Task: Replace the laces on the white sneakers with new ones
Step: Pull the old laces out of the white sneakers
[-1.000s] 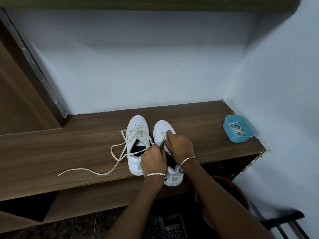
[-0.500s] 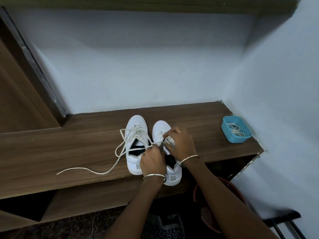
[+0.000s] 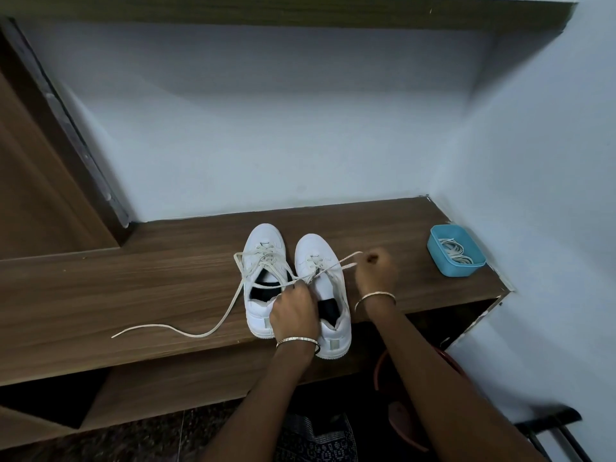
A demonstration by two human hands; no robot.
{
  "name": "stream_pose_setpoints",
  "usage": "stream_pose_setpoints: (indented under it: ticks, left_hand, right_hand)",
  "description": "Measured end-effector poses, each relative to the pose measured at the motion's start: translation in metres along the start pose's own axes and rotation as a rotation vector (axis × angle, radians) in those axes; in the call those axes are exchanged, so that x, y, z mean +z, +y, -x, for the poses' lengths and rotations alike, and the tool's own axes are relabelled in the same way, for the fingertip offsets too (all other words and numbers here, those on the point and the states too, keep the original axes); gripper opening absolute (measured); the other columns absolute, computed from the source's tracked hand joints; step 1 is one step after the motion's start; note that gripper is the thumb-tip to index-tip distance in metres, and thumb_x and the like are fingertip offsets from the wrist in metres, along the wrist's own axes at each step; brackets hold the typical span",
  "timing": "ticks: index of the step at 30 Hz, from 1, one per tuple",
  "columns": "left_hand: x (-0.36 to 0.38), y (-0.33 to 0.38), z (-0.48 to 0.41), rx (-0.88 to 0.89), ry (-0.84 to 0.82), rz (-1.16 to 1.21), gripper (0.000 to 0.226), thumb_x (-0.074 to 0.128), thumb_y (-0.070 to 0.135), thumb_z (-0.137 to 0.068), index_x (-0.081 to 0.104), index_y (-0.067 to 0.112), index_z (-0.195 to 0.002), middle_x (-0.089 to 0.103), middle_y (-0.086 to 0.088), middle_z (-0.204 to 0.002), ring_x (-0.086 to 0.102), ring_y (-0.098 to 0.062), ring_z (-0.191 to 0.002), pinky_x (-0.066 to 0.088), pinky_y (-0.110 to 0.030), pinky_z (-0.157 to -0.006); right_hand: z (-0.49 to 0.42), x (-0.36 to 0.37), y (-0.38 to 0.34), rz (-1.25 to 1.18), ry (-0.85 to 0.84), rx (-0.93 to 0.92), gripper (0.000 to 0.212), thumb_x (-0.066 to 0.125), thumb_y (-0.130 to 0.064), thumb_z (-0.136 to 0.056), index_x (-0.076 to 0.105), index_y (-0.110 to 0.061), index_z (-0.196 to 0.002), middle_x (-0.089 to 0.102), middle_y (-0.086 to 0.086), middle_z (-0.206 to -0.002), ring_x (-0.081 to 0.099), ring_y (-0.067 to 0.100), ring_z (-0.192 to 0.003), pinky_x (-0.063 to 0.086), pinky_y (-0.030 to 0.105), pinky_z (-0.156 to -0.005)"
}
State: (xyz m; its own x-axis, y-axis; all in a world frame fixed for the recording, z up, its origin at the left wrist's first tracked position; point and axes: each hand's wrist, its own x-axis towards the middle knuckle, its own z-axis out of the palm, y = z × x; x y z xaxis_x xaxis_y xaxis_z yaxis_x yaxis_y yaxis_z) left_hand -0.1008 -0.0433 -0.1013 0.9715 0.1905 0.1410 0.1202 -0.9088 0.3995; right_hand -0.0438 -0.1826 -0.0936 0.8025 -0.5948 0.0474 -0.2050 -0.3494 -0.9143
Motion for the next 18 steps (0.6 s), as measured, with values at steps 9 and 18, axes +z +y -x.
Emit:
stream_pose_setpoints:
  ticks: [9, 18]
  left_hand:
    - [0.002, 0.001, -0.001, 0.005, 0.015, -0.005, 0.019, 0.047, 0.019, -0.100, 0.064, 0.013, -0.094, 0.071, -0.007, -0.094, 0.069, -0.028, -0.087, 0.041, -0.032, -0.063]
    - [-0.002, 0.000, 0.000, -0.005, -0.033, -0.021, 0.021, 0.042, 0.015, -0.100, 0.063, 0.014, -0.099, 0.070, -0.007, -0.101, 0.068, -0.028, -0.095, 0.047, -0.033, -0.070]
  right_hand:
    - [0.017, -0.005, 0.007, 0.299, -0.103, -0.553, 0.033, 0.064, -0.029, -0.070, 0.067, -0.023, -0.102, 0.063, -0.001, -0.107, 0.053, 0.023, -0.100, 0.044, 0.036, -0.082]
    - [0.031, 0.017, 0.003, 0.747, -0.156, -0.862, 0.009, 0.074, -0.032, -0.076, 0.069, -0.025, -0.078, 0.064, -0.007, -0.105, 0.057, 0.024, -0.101, 0.032, 0.037, -0.074]
